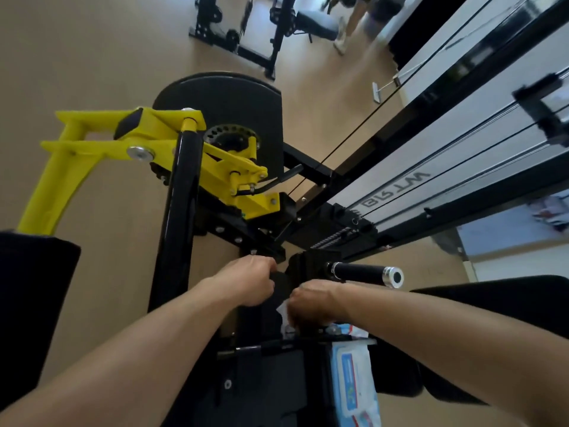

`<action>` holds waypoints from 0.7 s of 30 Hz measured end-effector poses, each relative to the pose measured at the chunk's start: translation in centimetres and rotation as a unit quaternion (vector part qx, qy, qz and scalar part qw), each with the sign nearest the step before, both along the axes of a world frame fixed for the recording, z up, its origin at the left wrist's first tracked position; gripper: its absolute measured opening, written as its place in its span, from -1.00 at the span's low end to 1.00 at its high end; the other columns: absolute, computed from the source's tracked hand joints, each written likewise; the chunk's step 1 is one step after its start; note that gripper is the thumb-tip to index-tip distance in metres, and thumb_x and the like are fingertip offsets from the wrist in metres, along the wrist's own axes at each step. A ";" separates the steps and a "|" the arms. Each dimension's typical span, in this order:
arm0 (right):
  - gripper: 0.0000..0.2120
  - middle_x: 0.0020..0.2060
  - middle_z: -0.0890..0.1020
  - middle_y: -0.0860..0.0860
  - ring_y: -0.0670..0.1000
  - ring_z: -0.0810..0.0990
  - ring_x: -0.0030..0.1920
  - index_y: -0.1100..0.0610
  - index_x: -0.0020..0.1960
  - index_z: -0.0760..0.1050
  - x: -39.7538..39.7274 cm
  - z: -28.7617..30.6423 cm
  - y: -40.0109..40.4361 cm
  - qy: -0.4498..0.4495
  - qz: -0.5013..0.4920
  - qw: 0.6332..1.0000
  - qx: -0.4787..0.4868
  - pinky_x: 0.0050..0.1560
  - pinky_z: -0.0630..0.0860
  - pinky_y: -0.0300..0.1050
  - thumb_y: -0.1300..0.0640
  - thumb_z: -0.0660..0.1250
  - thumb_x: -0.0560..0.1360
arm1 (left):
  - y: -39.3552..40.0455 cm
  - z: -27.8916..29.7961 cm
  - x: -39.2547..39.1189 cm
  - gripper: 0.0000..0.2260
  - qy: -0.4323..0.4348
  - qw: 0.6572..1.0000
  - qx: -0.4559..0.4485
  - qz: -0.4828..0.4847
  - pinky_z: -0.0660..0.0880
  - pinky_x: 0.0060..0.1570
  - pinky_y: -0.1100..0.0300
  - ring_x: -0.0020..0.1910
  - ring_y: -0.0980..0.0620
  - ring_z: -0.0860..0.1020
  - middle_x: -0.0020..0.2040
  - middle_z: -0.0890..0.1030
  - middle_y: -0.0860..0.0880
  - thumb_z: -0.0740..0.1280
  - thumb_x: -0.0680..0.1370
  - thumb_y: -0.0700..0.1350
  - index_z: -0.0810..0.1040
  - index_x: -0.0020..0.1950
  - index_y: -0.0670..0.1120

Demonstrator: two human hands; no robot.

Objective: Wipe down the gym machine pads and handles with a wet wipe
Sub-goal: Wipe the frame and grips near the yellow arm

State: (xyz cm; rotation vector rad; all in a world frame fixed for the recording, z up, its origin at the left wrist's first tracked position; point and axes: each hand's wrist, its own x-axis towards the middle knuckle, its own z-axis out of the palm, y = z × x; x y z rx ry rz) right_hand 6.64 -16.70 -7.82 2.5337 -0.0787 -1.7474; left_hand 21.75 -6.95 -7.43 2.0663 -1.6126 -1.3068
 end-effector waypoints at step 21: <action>-0.73 0.26 0.61 0.09 0.11 0.58 0.28 0.12 0.27 0.58 1.3 -0.8 -2.4 -0.089 0.072 0.992 -0.056 0.29 0.53 0.04 0.15 0.18 0.66 | 0.4 0.4 0.2 -0.66 -0.027 0.999 0.023 -0.040 0.54 0.13 0.04 0.23 -0.11 0.55 0.31 0.55 -0.09 0.24 0.63 -0.06 0.45 0.42 -0.03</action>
